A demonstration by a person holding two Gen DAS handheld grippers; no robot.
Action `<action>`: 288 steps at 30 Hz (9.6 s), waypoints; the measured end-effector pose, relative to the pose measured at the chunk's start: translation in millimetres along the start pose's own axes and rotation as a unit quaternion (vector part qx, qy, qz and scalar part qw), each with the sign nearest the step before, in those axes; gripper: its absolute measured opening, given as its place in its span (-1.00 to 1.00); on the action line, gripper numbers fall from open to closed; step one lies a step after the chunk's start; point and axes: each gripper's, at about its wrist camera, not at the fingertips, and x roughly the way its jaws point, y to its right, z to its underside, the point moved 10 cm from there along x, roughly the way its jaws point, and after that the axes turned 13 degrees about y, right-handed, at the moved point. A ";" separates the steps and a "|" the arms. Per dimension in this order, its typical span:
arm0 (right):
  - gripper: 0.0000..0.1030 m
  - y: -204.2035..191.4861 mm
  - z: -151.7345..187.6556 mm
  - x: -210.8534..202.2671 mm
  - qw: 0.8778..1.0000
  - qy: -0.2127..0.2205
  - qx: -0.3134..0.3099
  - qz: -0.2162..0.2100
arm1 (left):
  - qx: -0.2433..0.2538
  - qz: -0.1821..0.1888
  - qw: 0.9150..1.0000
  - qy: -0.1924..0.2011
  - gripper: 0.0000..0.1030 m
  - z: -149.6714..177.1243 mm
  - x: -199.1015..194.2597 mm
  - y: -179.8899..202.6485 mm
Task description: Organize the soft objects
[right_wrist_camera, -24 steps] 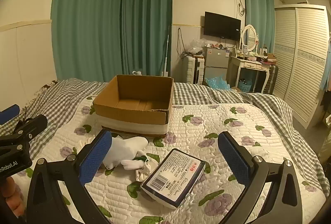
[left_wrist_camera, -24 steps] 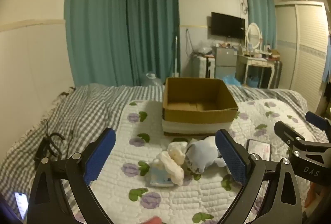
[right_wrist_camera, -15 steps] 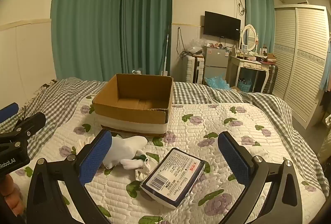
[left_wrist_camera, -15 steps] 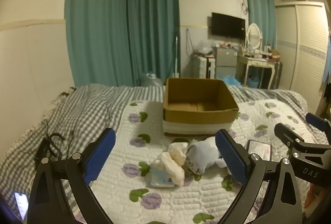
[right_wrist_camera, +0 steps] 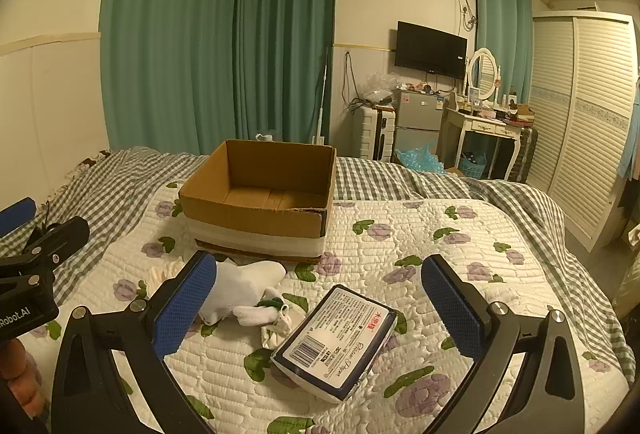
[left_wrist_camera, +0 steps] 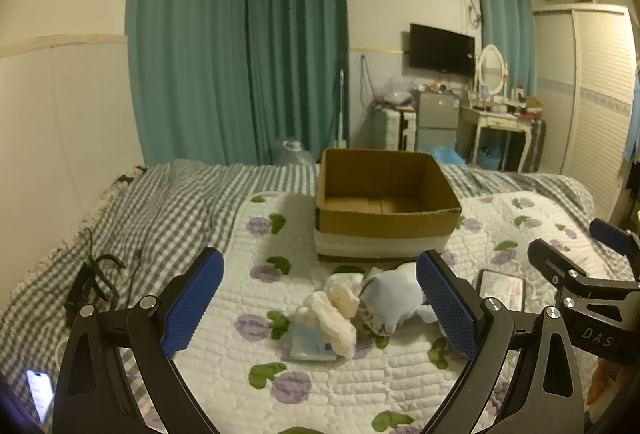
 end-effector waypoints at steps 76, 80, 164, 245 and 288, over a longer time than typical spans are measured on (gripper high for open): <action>1.00 -13.6 7.9 2.7 1.000 -0.013 -0.024 -0.010 | 0.012 -0.001 1.000 -0.013 0.92 0.9 8.5 -7.8; 1.00 -25.8 21.7 12.2 0.998 -0.035 -0.040 -0.016 | 0.022 -0.008 0.999 -0.047 0.92 26.0 24.7 -16.1; 0.12 -71.6 -114.7 123.3 0.989 -0.002 -0.021 -0.146 | 0.031 0.118 0.992 -0.034 -0.56 -57.0 142.4 22.8; 0.68 -89.6 152.8 161.4 0.928 -0.273 -0.166 -0.194 | 0.032 0.035 0.969 -0.241 0.79 159.8 144.6 -18.2; 0.00 -60.0 -72.4 63.3 0.983 -0.050 -0.085 -0.153 | 0.057 0.100 0.991 -0.074 0.03 -25.0 61.7 14.4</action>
